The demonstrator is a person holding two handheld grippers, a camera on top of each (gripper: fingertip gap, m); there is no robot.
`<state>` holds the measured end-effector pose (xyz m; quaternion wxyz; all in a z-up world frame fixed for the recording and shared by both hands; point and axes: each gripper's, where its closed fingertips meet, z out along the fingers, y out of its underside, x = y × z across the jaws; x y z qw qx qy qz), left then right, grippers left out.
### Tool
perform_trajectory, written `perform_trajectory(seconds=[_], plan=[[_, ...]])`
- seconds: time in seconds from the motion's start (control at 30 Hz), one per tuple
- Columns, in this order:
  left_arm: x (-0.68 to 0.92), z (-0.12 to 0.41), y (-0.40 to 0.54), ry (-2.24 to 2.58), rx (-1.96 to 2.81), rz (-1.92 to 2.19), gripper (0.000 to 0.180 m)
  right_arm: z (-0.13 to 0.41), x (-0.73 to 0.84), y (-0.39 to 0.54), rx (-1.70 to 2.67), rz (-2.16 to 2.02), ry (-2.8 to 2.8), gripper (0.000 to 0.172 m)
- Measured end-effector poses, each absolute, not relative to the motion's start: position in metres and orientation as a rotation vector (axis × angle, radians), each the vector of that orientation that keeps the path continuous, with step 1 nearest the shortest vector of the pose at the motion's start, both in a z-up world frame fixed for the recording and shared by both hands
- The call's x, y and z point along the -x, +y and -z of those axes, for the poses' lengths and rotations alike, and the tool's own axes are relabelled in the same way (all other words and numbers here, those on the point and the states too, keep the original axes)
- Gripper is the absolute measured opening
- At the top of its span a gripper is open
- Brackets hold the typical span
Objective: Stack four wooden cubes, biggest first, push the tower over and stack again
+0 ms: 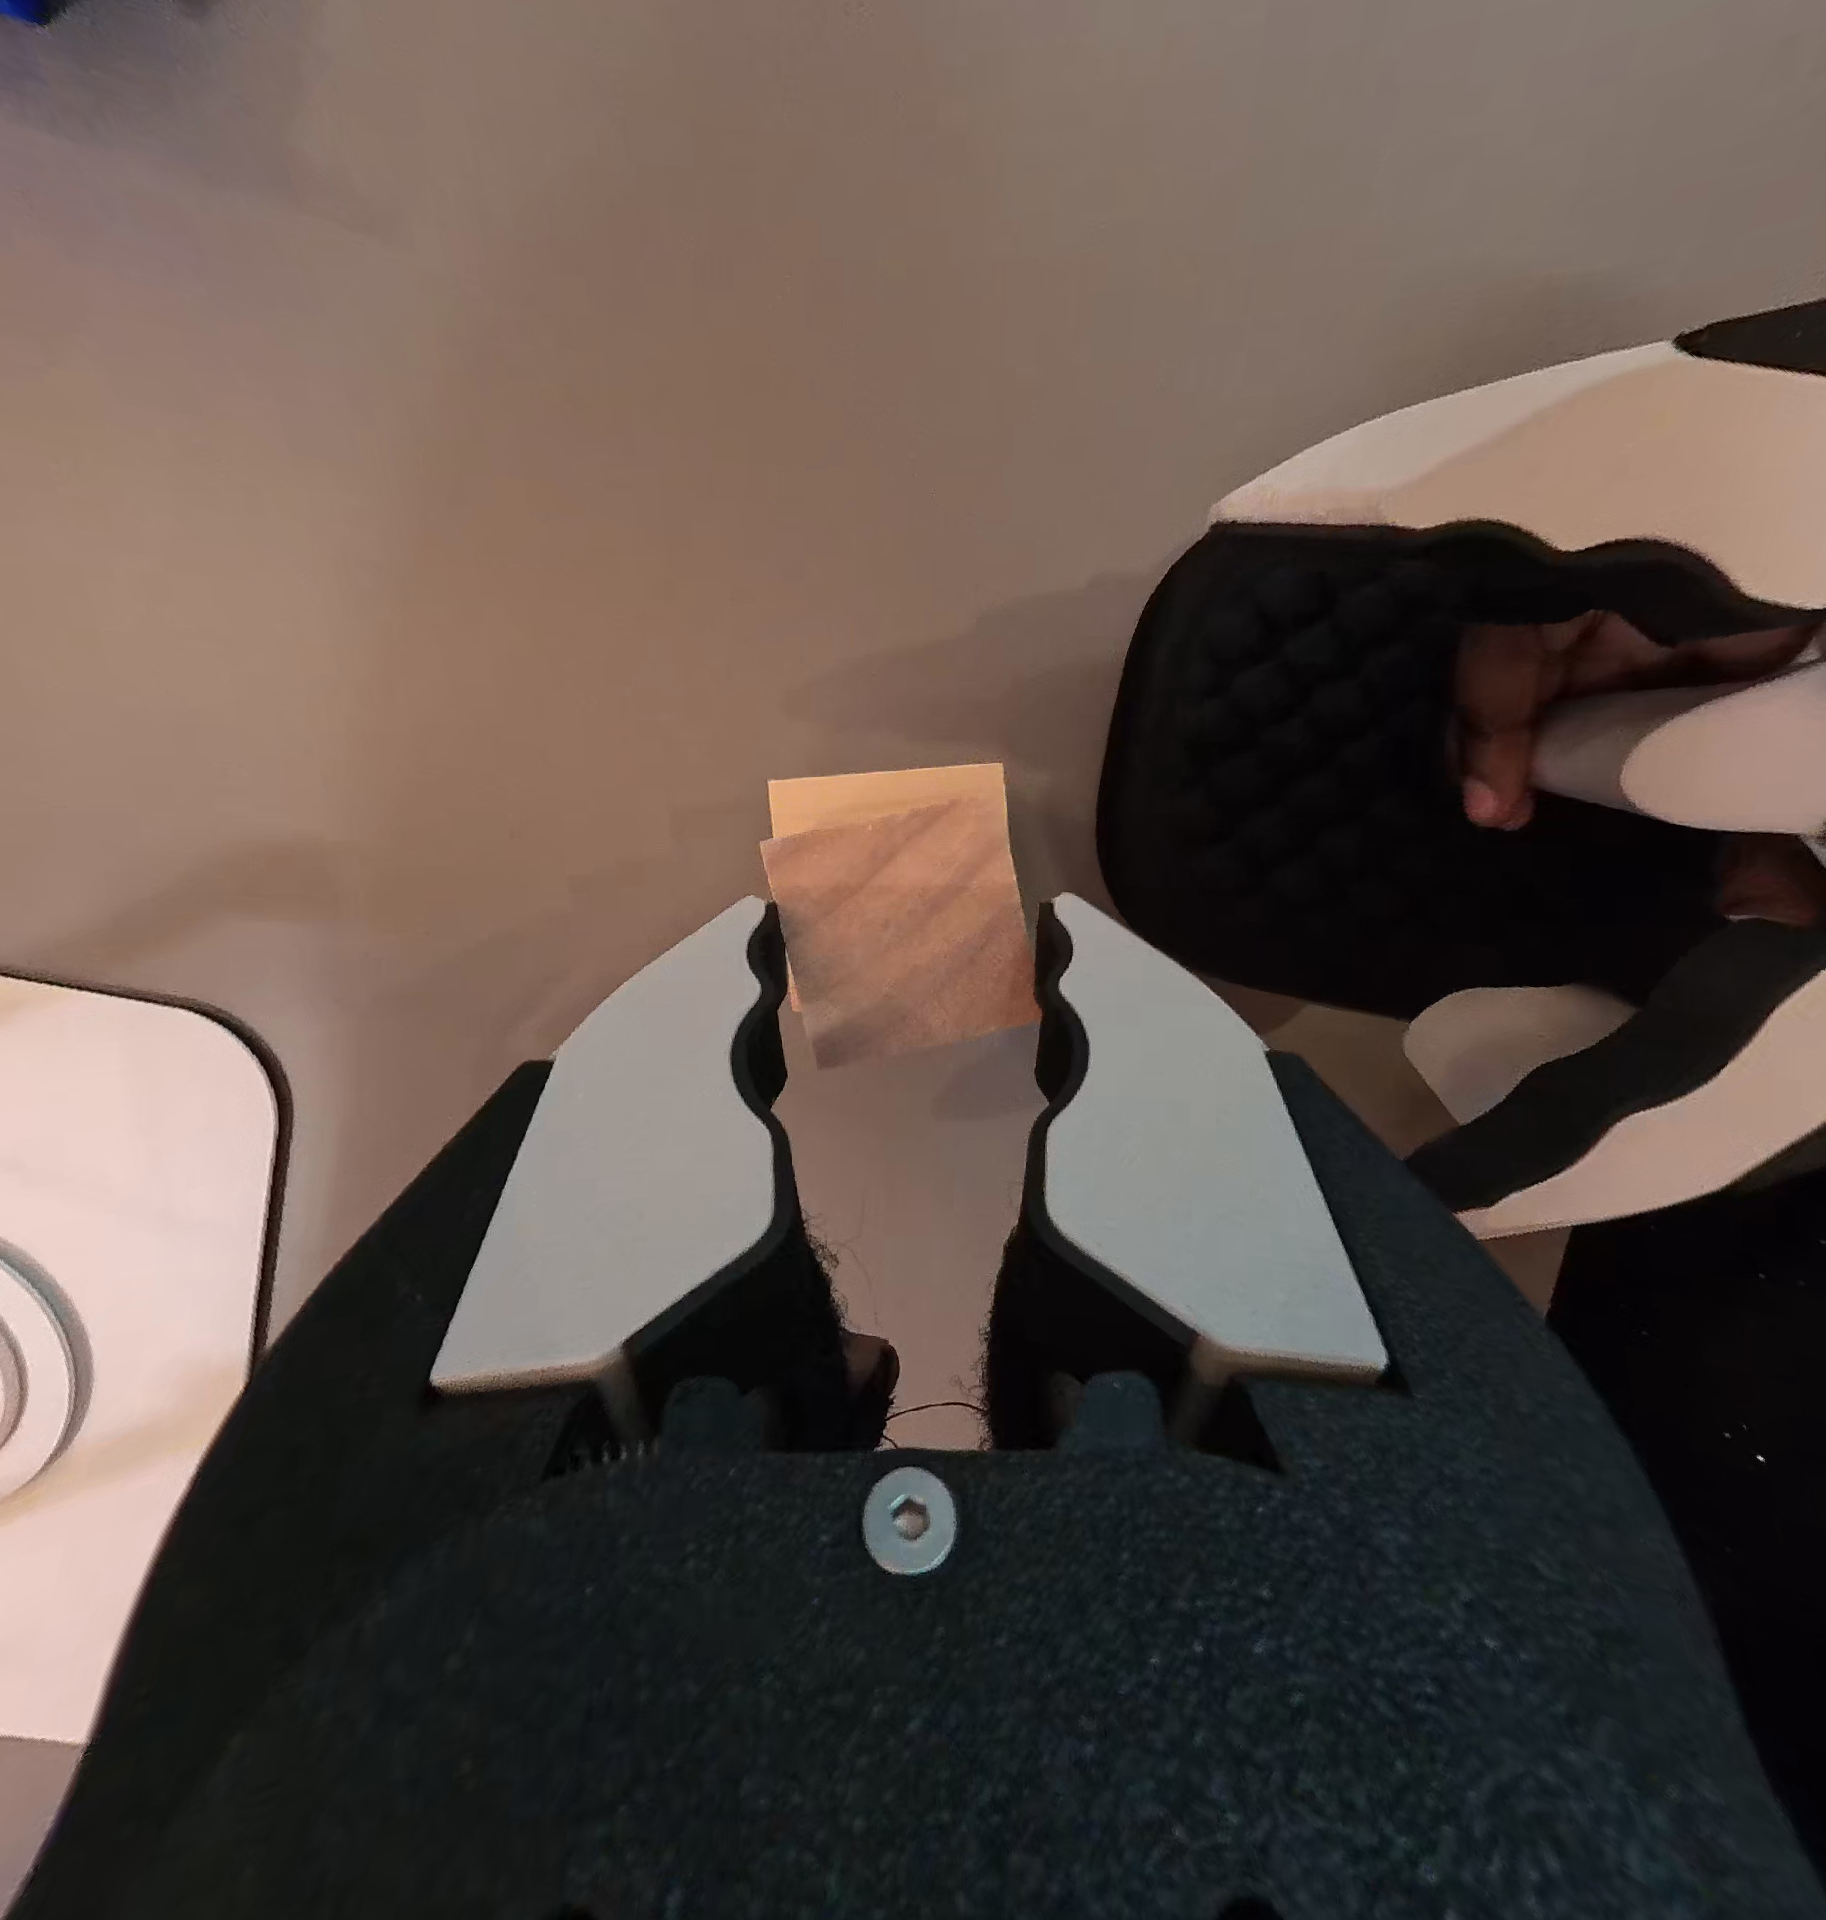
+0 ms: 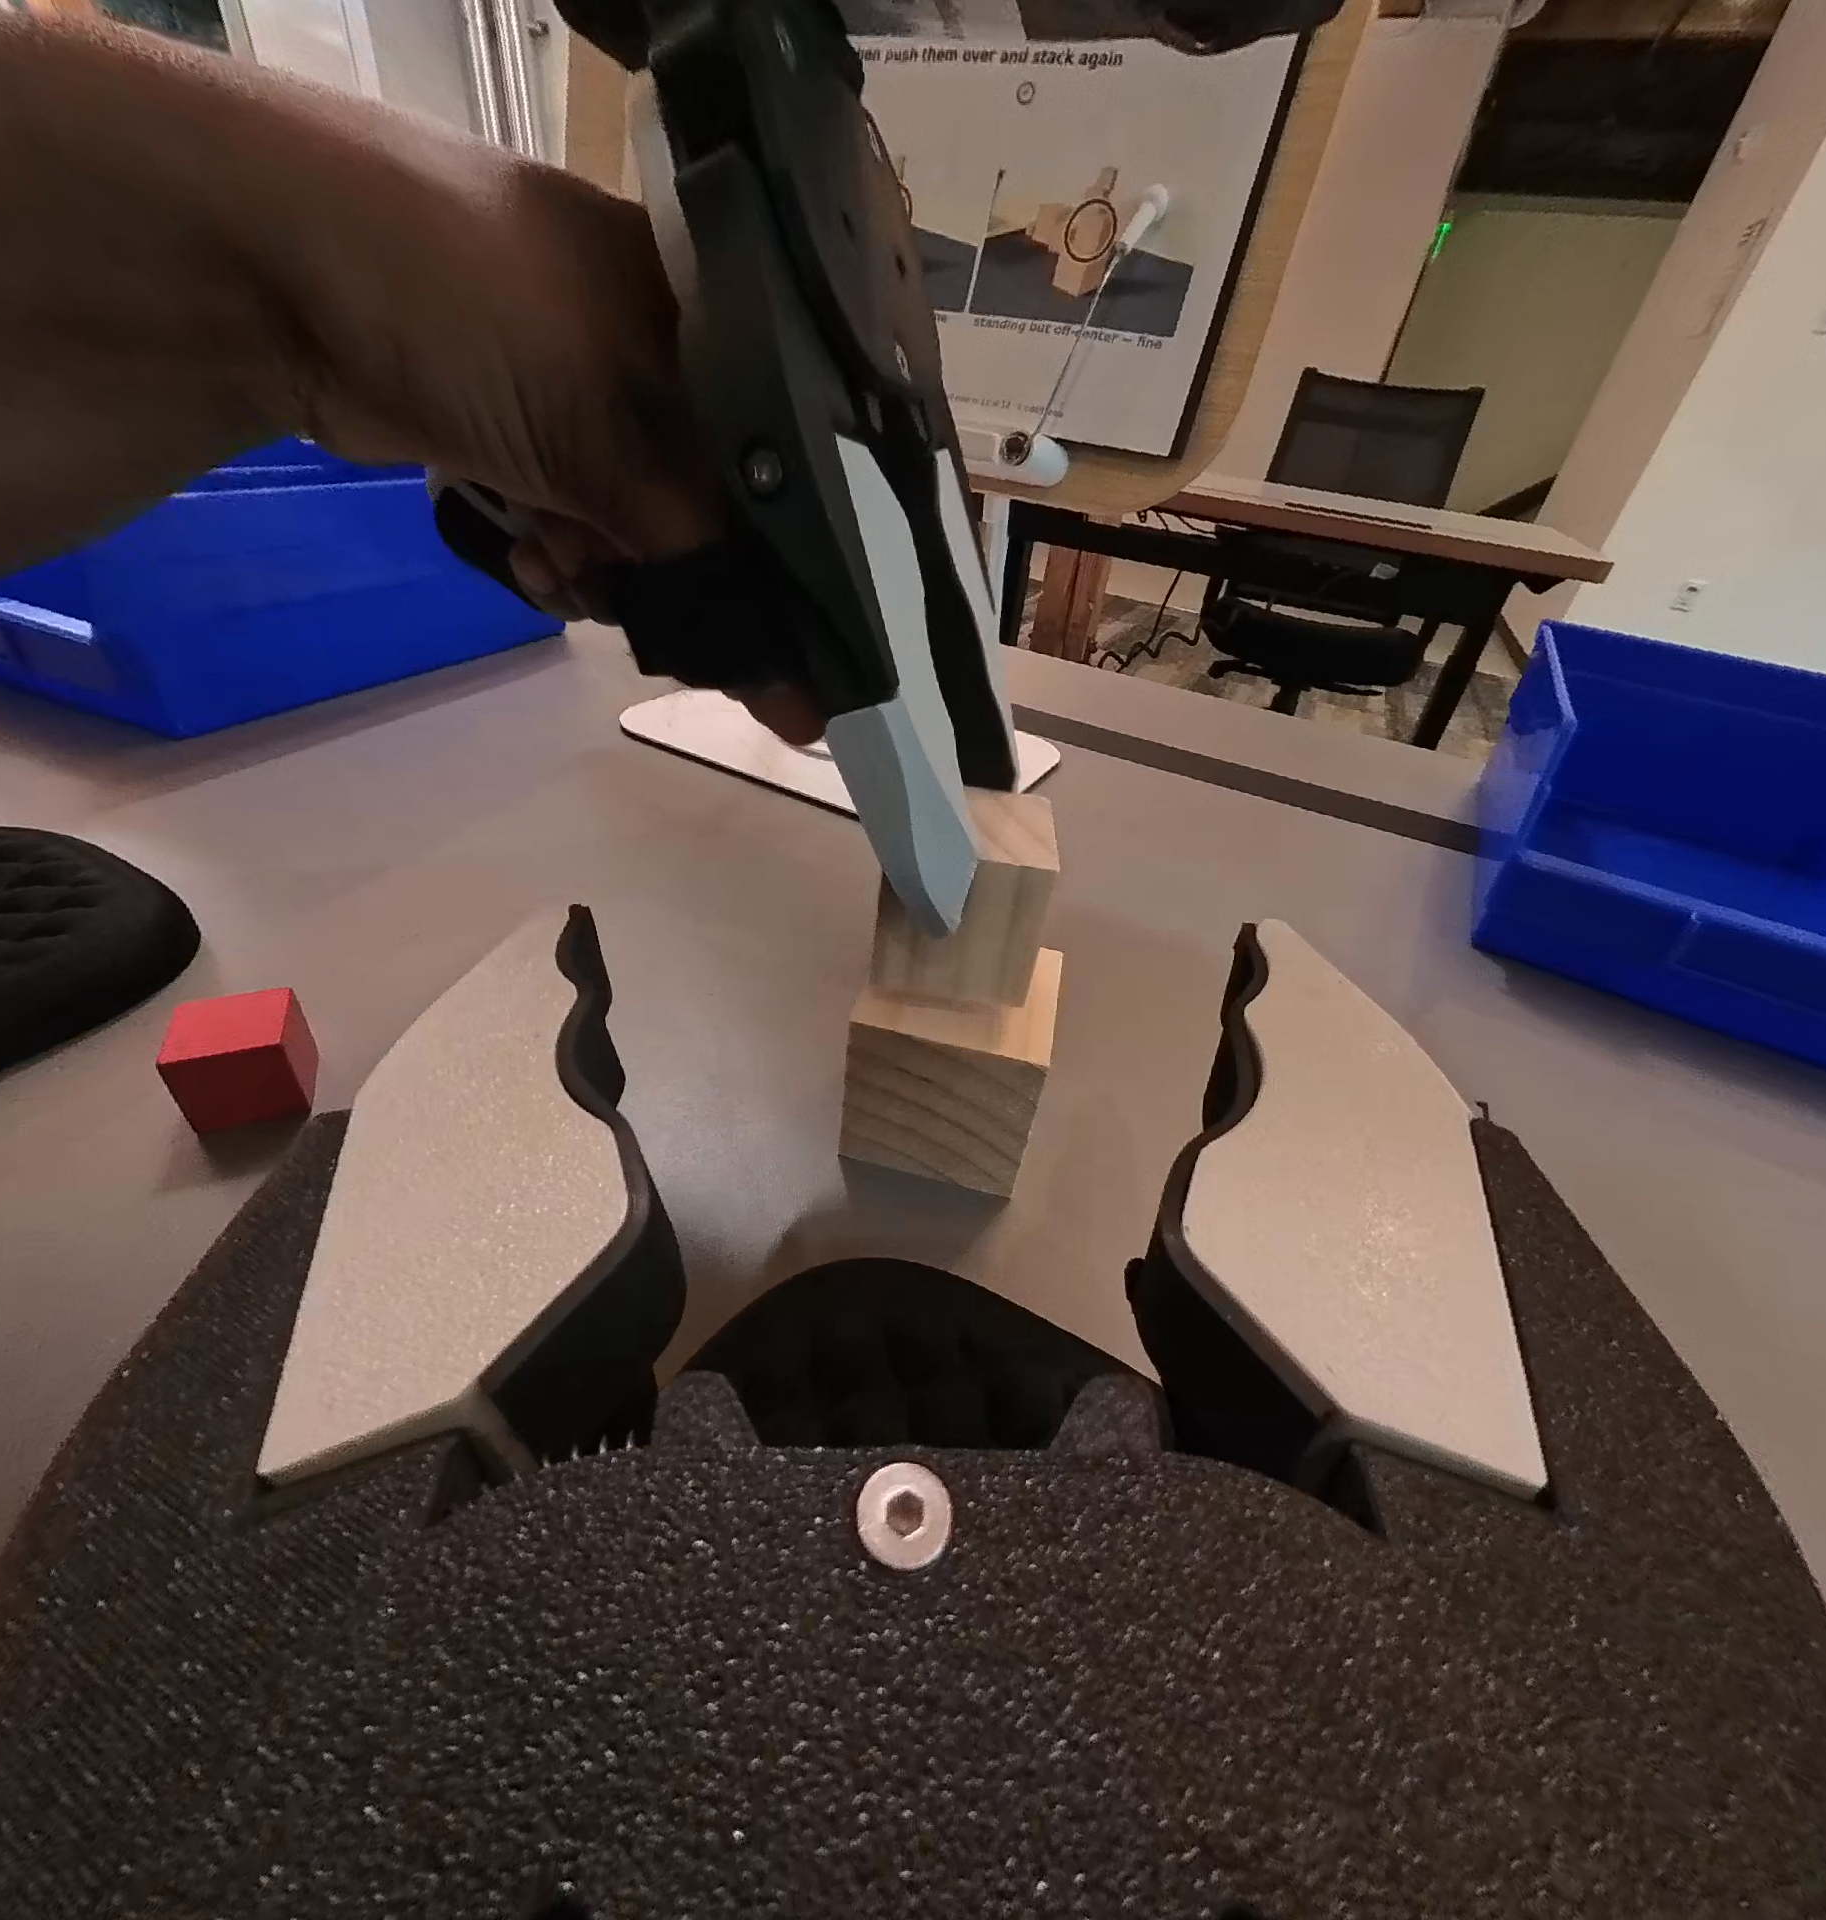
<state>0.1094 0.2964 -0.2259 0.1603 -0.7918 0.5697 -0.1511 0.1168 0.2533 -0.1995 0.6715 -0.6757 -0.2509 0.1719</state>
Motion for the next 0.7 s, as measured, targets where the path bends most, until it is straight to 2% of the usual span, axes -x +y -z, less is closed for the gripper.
perform_trajectory(seconds=[0.7], plan=[[-0.1141, 0.2319, 0.2963, 1.731, 2.182, 0.492, 0.047, 0.1988, -0.1171, 0.2529, 1.518, -0.395, -0.561, 0.109]])
